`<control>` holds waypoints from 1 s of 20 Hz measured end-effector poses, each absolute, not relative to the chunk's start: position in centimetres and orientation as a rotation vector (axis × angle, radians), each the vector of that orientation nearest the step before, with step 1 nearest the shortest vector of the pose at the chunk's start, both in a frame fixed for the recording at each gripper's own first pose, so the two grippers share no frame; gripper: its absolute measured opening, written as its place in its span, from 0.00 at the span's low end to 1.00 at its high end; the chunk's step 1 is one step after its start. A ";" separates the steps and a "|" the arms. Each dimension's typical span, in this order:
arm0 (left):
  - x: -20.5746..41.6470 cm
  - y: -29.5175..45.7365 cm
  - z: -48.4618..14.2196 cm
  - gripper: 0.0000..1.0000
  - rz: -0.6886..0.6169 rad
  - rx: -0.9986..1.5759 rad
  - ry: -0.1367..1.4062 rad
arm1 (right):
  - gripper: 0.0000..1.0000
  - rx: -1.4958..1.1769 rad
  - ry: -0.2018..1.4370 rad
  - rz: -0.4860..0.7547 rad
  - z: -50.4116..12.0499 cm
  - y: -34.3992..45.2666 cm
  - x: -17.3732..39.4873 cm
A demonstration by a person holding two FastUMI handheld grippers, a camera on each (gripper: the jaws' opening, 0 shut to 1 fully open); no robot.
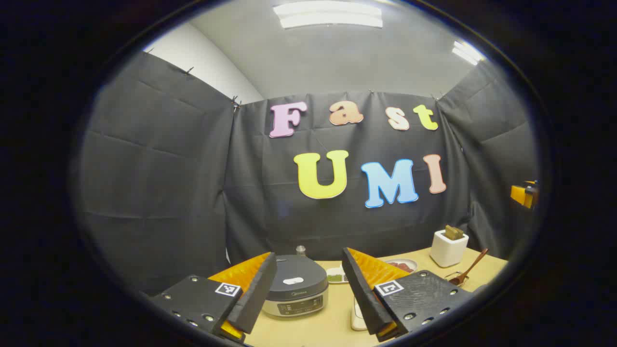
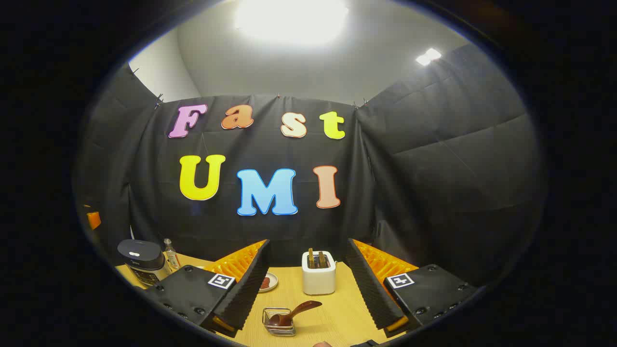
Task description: Close the left gripper, press the button to open the rice cooker; take a wooden spoon from the chopstick holder with the right hand, scoop a spoonful of rice and pour it into the rice cooker, then put the wooden spoon back into the chopstick holder.
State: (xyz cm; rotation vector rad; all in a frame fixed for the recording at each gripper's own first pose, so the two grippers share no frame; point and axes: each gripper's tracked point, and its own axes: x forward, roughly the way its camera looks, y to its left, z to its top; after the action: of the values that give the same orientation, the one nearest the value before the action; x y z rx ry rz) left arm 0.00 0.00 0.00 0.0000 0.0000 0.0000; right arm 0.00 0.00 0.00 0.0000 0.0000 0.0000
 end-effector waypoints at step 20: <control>0.6 -0.5 0.0 0.85 -0.001 0.014 0.008 | 0.99 -0.002 0.011 0.002 -0.4 -0.4 0.2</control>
State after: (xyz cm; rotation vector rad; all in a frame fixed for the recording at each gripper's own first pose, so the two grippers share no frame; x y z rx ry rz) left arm 0.57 -0.54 0.05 0.0140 0.0080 -0.0015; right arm 0.25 -0.41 -0.41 -0.0020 0.0114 0.0021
